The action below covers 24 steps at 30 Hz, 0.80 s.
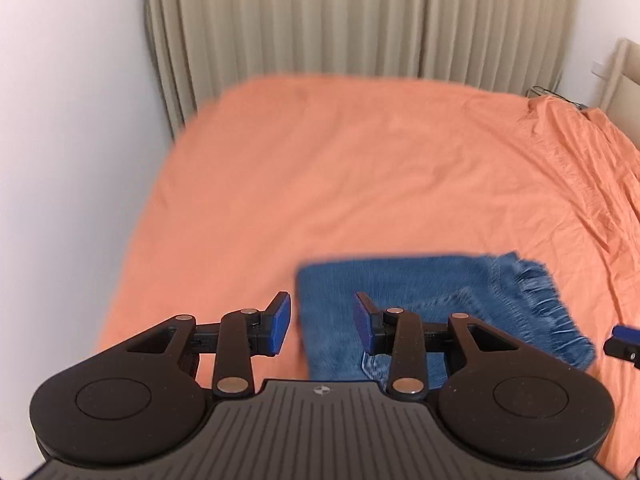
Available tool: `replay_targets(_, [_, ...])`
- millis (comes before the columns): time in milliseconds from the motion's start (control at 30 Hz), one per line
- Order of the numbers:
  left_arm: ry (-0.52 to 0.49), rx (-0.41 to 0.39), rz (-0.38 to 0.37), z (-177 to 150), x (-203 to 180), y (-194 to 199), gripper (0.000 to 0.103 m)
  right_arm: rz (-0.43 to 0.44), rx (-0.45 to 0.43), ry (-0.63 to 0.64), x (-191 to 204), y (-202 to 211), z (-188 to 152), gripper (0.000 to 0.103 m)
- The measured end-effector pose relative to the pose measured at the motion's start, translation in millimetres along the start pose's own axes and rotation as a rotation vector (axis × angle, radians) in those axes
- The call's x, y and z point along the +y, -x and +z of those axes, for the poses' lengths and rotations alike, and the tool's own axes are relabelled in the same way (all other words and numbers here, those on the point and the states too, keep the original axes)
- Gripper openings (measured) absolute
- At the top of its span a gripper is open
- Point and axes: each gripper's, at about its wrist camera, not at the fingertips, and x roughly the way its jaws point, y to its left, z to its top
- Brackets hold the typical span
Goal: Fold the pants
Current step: 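Lay the folded jeans flat and open both grippers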
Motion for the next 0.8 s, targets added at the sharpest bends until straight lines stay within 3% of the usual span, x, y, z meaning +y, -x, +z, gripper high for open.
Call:
replay_targets(133, [-0.078,-0.099,0.049,30,-27,86,0.053,0.04,-0.115,0.088,21,52,16,0.067])
replay_targets(267, [-0.137,-0.163,0.113,37,-59,166,0.054,0.083,-0.204,0.151,42,109,15,0.074])
replay_targets(400, [-0.156,-0.203,0.094,20,-86,220,0.078,0.099,-0.265,0.22,60,163,7,0.081])
replay_targets(567, [-0.068,-0.216,0.088,-46,-114,215,0.077,0.046,-0.29,0.254,67,203,-11,0.08])
replay_targets(700, [-0.12,-0.217,0.129,-97,-152,190,0.078,0.014,-0.284,0.294,63,215,-30,0.08])
replay_targets(800, [-0.074,-0.188,0.152,-128,-171,176,0.078,-0.042,-0.294,0.312,59,216,-44,0.08])
